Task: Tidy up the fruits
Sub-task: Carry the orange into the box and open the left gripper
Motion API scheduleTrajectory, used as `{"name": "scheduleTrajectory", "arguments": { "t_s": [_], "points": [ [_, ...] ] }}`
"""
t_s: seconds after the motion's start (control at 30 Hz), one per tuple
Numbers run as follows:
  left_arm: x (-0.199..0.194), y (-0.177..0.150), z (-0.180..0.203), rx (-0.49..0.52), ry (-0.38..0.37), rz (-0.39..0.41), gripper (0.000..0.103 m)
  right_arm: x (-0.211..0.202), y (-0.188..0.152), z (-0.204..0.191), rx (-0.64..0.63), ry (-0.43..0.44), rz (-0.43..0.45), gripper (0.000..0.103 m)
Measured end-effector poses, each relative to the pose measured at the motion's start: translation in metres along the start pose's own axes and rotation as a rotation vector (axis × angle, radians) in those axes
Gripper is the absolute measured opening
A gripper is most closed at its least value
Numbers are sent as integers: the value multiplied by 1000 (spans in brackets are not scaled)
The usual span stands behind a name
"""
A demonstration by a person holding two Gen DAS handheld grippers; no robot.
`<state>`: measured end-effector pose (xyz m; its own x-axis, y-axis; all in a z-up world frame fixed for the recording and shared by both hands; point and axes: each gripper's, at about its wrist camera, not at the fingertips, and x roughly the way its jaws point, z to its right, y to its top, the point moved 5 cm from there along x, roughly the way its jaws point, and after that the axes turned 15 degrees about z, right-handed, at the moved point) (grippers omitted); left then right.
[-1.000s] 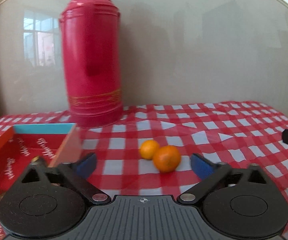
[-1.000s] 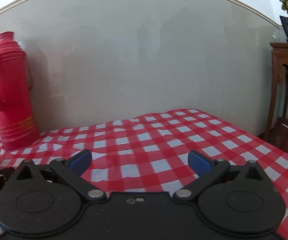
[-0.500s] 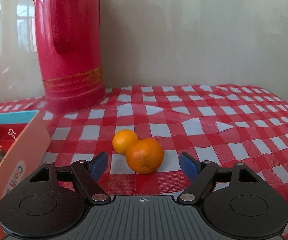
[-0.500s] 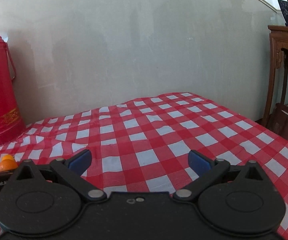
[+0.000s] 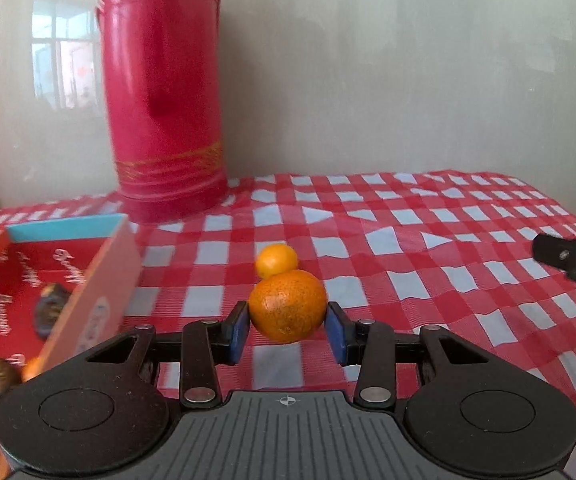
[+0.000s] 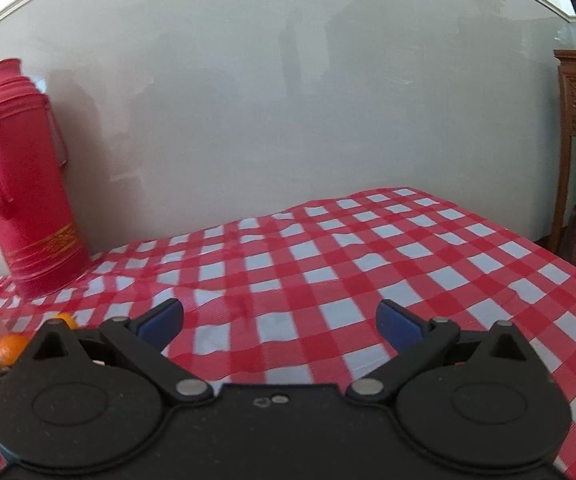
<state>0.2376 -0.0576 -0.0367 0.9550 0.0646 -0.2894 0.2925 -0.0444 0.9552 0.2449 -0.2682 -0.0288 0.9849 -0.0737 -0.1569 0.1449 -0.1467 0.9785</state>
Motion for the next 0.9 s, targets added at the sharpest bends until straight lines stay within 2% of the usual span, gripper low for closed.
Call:
{"name": "scheduleTrajectory", "arguments": {
  "t_s": [0.47, 0.9],
  "points": [
    [-58, 18, -69, 13, 88, 56, 41, -6, -6, -25, 0, 34, -16, 97],
    [-73, 1, -154, -40, 220, 43, 41, -20, -17, -95, -51, 143, -22, 97]
  ]
}}
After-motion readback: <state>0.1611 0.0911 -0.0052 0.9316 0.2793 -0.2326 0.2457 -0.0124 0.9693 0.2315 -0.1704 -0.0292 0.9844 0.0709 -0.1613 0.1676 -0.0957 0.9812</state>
